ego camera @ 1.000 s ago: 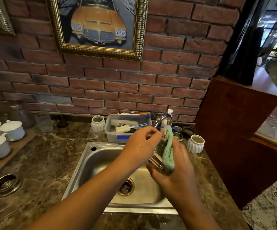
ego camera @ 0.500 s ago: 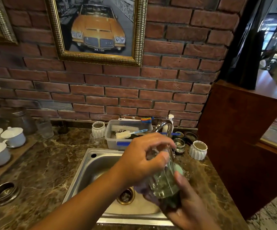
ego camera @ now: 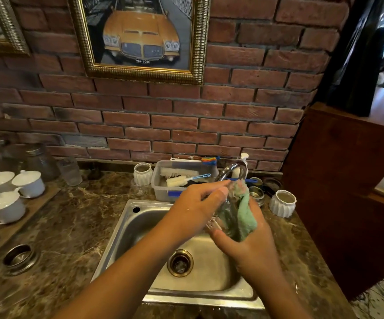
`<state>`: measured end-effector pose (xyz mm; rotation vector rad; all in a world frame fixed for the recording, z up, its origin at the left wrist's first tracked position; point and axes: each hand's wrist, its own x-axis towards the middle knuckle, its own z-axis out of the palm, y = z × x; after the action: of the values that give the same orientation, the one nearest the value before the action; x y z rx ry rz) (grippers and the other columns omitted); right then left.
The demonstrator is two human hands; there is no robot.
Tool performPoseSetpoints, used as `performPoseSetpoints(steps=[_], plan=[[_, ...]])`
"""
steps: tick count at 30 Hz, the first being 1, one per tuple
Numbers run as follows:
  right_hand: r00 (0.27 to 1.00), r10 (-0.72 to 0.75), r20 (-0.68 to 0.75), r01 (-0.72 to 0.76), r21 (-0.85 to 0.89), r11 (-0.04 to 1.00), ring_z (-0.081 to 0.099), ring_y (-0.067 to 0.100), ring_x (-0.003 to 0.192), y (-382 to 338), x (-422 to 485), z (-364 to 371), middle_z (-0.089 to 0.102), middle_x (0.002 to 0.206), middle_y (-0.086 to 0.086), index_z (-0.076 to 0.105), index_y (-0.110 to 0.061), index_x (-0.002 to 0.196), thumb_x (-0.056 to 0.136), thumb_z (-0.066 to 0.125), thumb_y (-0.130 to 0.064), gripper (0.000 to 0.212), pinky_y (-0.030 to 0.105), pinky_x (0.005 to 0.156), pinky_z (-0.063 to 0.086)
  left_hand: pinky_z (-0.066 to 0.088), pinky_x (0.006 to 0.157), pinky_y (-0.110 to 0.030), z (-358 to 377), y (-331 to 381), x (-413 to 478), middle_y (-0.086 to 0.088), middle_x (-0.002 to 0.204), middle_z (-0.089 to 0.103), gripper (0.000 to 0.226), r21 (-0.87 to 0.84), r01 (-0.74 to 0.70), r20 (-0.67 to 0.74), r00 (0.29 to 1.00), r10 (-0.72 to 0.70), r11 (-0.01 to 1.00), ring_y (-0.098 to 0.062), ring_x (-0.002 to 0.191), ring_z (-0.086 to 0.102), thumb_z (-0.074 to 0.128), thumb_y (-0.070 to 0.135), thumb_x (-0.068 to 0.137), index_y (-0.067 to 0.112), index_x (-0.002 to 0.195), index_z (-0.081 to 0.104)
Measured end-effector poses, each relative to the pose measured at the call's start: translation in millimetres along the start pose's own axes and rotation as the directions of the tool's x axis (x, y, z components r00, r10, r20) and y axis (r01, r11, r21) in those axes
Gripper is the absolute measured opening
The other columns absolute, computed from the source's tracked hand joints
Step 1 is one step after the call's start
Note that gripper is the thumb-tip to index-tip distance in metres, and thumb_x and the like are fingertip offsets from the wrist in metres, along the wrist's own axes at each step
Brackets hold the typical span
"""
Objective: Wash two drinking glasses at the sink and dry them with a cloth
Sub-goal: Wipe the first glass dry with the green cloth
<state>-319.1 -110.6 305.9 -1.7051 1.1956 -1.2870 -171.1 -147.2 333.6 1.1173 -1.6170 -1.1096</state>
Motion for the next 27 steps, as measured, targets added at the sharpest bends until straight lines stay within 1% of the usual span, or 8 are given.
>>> performPoseSetpoints(steps=[3, 6, 10, 14, 17, 22, 25, 27], plan=[[0.995, -0.103, 0.003, 0.096, -0.394, 0.914, 0.053, 0.000, 0.124, 1, 0, 5, 0.053, 0.137, -0.018, 0.029, -0.034, 0.151, 0.071, 0.084, -0.037, 0.097, 0.021, 0.099, 0.051, 0.057, 0.084, -0.024, 2, 2, 2, 0.009, 0.115, 0.074, 0.037, 0.073, 0.093, -0.086, 0.992, -0.087, 0.993, -0.008, 0.107, 0.069, 0.050, 0.047, 0.101, 0.032, 0.129, 0.069], [0.995, -0.102, 0.003, 0.092, -0.465, 0.881, 0.040, 0.001, 0.135, 0, -1, 11, 0.042, 0.149, -0.013, 0.020, -0.028, 0.156, 0.073, 0.083, -0.041, 0.105, 0.016, 0.105, 0.038, 0.055, 0.075, -0.020, 3, 3, 2, 0.011, 0.103, 0.076, 0.033, 0.066, 0.106, -0.174, 0.980, -0.094, 0.992, -0.005, 0.097, 0.070, 0.054, 0.049, 0.098, 0.031, 0.117, 0.075], [0.997, 0.033, 0.063, -0.024, -0.139, 0.990, 0.057, -0.007, 0.120, -6, 2, 11, 0.060, 0.129, -0.026, 0.036, -0.037, 0.147, 0.070, 0.088, -0.028, 0.093, 0.016, 0.095, 0.049, 0.058, 0.081, -0.023, 2, -3, -8, 0.013, 0.105, 0.077, 0.036, 0.044, -0.014, -0.274, 0.961, 0.025, 0.999, -0.001, 0.100, 0.069, 0.059, 0.045, 0.089, 0.028, 0.115, 0.077], [0.965, 0.139, 0.223, -0.184, 0.198, 0.963, 0.069, 0.008, 0.110, -7, 3, 5, 0.072, 0.119, -0.013, 0.059, -0.040, 0.125, 0.074, 0.086, -0.009, 0.066, 0.026, 0.088, 0.058, 0.058, 0.088, -0.024, -3, -4, -17, 0.012, 0.111, 0.076, 0.044, 0.031, -0.128, -0.242, 0.961, 0.132, 0.991, -0.001, 0.106, 0.068, 0.060, 0.044, 0.082, 0.024, 0.118, 0.076], [0.904, 0.201, 0.376, -0.382, 0.502, 0.776, 0.070, 0.037, 0.108, -5, -1, 2, 0.072, 0.119, 0.015, 0.064, -0.026, 0.124, 0.058, 0.095, -0.029, 0.073, 0.053, 0.091, 0.058, 0.058, 0.092, -0.036, -7, -5, -21, 0.008, 0.113, 0.075, 0.045, -0.024, -0.180, -0.154, 0.973, 0.174, 0.983, -0.012, 0.111, 0.068, 0.057, 0.046, 0.082, 0.026, 0.118, 0.076], [0.789, 0.209, 0.578, -0.614, 0.720, 0.325, 0.075, 0.042, 0.082, -5, -15, 5, 0.073, 0.098, 0.031, 0.072, 0.003, 0.109, 0.037, 0.104, -0.027, 0.084, 0.046, 0.065, 0.064, 0.055, 0.095, -0.035, -9, 1, -25, 0.005, 0.115, 0.072, 0.042, -0.035, -0.228, -0.026, 0.974, 0.227, 0.973, -0.018, 0.113, 0.066, 0.056, 0.045, 0.084, 0.025, 0.115, 0.075], [0.790, 0.213, 0.574, -0.612, 0.723, 0.321, 0.073, 0.041, 0.075, -6, -15, 10, 0.069, 0.100, 0.034, 0.058, 0.006, 0.123, 0.050, 0.100, -0.025, 0.089, 0.041, 0.059, 0.062, 0.053, 0.099, -0.038, -16, 3, -19, 0.005, 0.118, 0.071, 0.040, -0.024, -0.186, 0.072, 0.980, 0.188, 0.982, -0.018, 0.117, 0.064, 0.054, 0.046, 0.085, 0.030, 0.116, 0.074], [0.825, 0.274, 0.494, -0.563, 0.675, 0.478, 0.073, 0.040, 0.076, -9, -12, 11, 0.071, 0.100, 0.031, 0.058, 0.000, 0.125, 0.058, 0.094, -0.024, 0.080, 0.039, 0.060, 0.062, 0.052, 0.101, -0.043, -18, -2, -14, 0.004, 0.121, 0.070, 0.039, 0.012, -0.158, 0.073, 0.985, 0.157, 0.987, -0.017, 0.118, 0.064, 0.052, 0.047, 0.086, 0.034, 0.117, 0.072]])
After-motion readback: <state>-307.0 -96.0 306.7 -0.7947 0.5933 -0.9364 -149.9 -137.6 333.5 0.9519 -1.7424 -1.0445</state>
